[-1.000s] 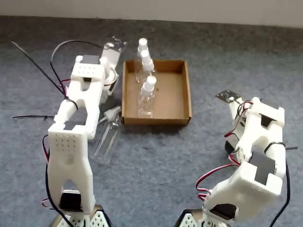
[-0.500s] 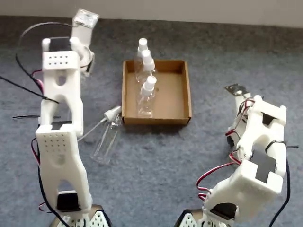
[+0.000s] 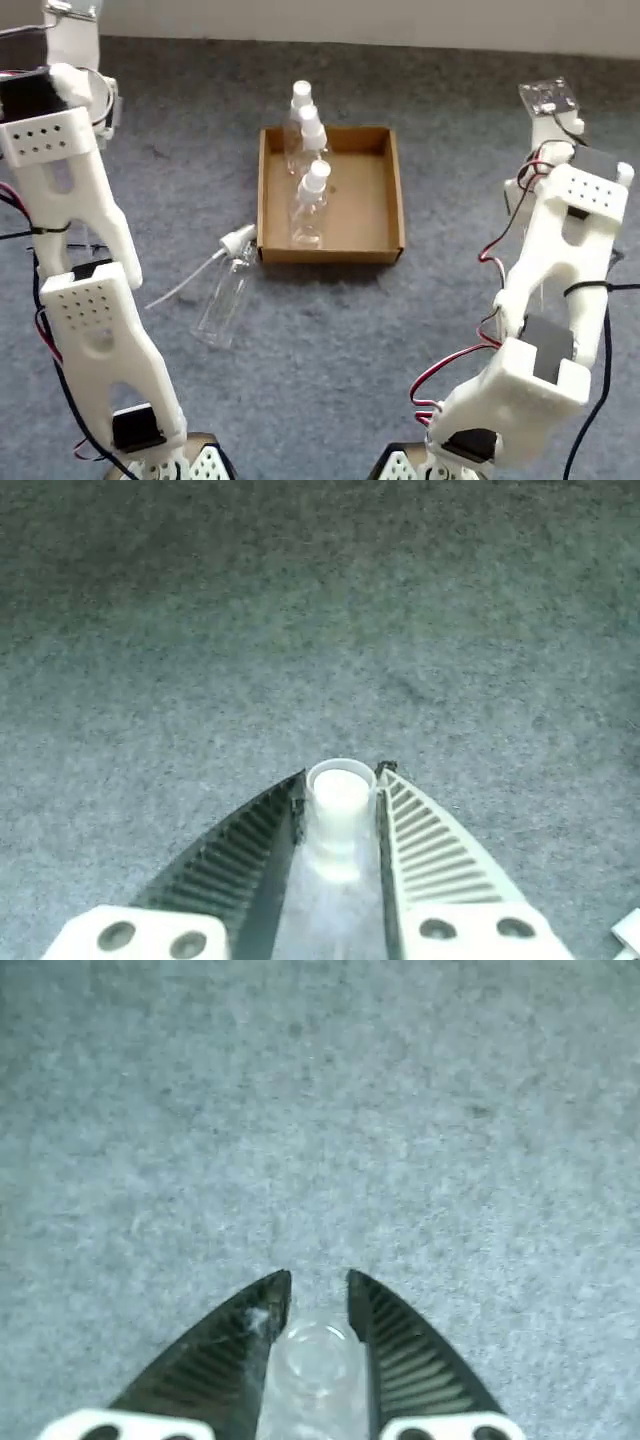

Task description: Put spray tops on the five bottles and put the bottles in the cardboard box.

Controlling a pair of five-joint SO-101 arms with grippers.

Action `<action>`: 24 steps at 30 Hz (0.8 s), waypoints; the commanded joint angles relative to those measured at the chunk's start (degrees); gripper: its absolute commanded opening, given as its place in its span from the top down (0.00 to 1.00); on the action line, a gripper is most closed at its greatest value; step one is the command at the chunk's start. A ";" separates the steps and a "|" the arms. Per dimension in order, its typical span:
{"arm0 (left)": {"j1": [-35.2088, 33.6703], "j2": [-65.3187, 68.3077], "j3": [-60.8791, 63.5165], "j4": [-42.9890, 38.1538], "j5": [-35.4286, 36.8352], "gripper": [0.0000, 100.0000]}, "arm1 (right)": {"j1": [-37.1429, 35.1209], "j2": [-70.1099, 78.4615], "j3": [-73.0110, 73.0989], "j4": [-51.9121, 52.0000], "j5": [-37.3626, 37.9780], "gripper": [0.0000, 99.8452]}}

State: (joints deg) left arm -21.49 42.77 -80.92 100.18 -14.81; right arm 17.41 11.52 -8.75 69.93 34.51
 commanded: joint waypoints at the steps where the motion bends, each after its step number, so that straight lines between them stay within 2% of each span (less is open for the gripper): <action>1: -2.33 -0.57 -3.91 0.62 0.26 0.90 | -2.86 -0.31 -3.56 2.24 -0.62 0.79; 8: -2.95 -0.92 -4.44 0.62 0.53 0.90 | -4.18 -0.22 -3.82 4.09 -0.53 0.77; 11: -2.59 -4.44 -4.00 0.62 3.43 0.90 | -3.91 -0.04 -3.91 5.14 -0.53 0.77; 15: -1.01 -10.24 -3.21 0.70 3.87 0.90 | -4.18 4.18 -4.00 6.02 -0.53 0.77; 18: 0.48 -15.43 2.51 0.70 3.87 0.90 | -4.09 9.27 -7.96 6.02 -0.53 0.77; 24: 3.74 -26.33 16.04 0.44 3.87 0.90 | -3.91 19.03 -21.58 12.35 -0.53 0.77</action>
State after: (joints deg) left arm -21.05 25.36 -70.90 100.53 -11.56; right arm 13.89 29.36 -21.85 79.87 34.42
